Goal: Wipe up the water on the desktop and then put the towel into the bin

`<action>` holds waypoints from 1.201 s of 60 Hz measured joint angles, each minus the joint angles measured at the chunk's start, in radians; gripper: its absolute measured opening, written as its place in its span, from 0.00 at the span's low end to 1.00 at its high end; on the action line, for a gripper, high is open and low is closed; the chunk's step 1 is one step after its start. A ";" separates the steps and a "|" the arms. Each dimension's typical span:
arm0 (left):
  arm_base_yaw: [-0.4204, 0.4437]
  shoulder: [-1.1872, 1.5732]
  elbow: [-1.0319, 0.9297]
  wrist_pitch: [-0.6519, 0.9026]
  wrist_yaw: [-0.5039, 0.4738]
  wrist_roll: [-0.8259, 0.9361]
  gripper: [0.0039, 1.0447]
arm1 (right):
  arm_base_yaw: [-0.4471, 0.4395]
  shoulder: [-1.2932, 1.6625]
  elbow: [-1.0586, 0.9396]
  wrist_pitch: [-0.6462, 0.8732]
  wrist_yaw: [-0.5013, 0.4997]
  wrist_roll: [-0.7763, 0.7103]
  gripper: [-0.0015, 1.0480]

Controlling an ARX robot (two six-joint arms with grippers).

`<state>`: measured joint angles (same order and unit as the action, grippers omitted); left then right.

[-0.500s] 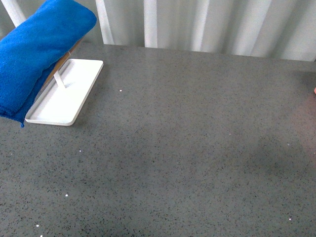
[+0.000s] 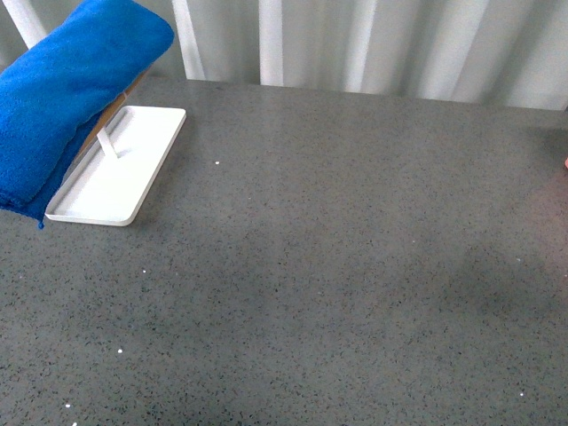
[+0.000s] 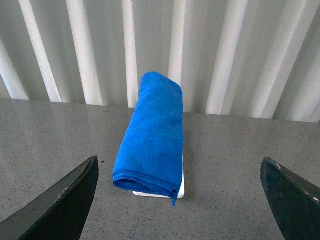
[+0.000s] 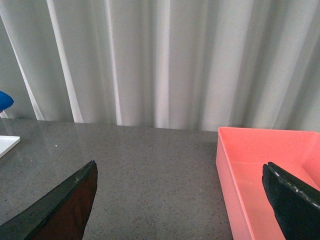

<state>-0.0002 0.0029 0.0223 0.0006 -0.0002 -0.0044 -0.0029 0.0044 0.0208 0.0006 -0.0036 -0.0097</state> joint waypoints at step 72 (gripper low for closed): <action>-0.022 1.262 0.695 0.109 0.236 0.106 0.94 | 0.001 -0.001 0.000 0.000 0.002 0.000 0.93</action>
<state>-0.0223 1.2648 0.7174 0.1093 0.2359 0.1017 -0.0017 0.0036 0.0208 0.0006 -0.0021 -0.0101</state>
